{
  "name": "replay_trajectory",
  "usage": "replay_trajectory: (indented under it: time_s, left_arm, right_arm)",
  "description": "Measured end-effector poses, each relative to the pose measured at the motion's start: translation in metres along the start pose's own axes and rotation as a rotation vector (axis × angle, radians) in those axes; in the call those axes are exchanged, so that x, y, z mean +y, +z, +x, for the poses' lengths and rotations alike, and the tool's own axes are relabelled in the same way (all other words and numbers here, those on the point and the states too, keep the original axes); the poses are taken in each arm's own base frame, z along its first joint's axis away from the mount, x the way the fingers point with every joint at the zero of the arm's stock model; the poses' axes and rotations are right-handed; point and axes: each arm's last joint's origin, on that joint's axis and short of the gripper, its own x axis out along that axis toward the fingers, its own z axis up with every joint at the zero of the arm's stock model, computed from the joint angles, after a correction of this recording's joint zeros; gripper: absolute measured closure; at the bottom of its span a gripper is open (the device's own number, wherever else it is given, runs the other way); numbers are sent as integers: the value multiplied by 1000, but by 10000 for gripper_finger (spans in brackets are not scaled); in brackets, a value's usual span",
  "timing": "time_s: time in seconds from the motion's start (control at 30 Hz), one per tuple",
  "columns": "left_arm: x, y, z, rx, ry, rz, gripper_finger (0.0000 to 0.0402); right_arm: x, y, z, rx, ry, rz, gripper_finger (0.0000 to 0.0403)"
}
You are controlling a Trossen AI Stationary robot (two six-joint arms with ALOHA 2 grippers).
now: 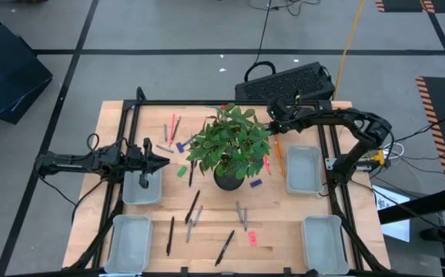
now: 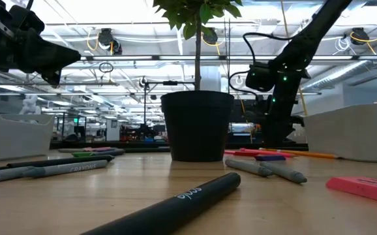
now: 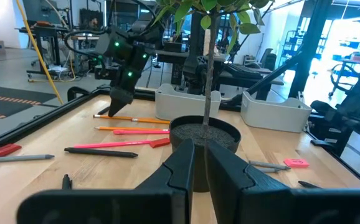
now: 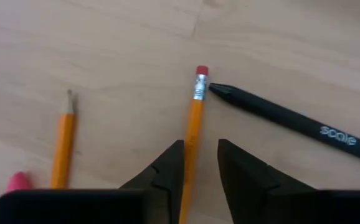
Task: Sort crayons/erasers/pens/pencils in bins
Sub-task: Put the orange pencil into the top right gray bin
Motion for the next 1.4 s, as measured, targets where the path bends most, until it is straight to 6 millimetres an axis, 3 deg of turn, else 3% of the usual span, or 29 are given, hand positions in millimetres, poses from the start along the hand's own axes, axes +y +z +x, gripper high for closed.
replay_trajectory:
  time_s: [0.37, 0.6, 0.87, 1.4]
  left_arm:
    - [0, 0, 0, 0, 0, 0, 360]
    - [0, 0, 0, 0, 0, 0, 360]
    - [0, 0, 0, 0, 0, 0, 360]
    - [0, 0, 0, 0, 0, 0, 360]
  right_arm:
    - [1, -8, -2, 88, 8, -79, 383]
    - [-1, -15, -6, 190, 44, -69, 371]
    - [-3, -18, -6, 220, 41, -195, 356]
    - [-1, -15, -5, 168, 33, -127, 387]
